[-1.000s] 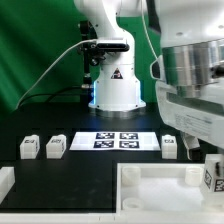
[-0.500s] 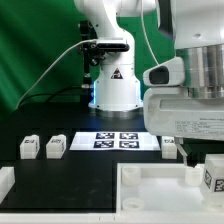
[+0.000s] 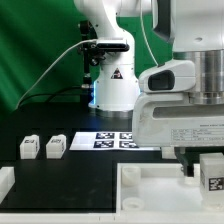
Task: Assemble one leg
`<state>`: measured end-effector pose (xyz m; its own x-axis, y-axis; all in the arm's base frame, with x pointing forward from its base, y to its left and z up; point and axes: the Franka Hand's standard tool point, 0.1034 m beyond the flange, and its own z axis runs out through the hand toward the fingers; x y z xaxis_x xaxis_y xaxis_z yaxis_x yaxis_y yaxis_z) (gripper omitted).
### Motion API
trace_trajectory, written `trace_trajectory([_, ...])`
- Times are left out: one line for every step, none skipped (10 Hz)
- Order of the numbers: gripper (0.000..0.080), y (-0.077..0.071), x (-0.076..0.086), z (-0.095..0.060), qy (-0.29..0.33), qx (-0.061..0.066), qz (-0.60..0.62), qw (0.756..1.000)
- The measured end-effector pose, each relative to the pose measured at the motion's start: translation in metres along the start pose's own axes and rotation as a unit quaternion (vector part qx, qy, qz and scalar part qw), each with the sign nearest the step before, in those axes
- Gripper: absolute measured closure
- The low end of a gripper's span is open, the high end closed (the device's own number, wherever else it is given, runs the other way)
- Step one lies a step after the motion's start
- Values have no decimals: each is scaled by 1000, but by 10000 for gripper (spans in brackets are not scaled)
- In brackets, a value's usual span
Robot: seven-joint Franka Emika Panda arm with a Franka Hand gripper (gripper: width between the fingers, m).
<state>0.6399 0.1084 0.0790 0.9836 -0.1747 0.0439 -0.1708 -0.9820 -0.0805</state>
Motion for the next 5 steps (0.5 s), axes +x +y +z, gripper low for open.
trace_trajectory([511,0,0,0,0,0,25,1000])
trace_trajectory([507,-1,-1,0,-1,2,77,997])
trace_trajectory([507,-2,-1,1,-1,2,127,992])
trace_trajectory([507,-2,-2,2,-1,0,214,977])
trace_trajectory([507,-1,-3,2,2,-1,294,956])
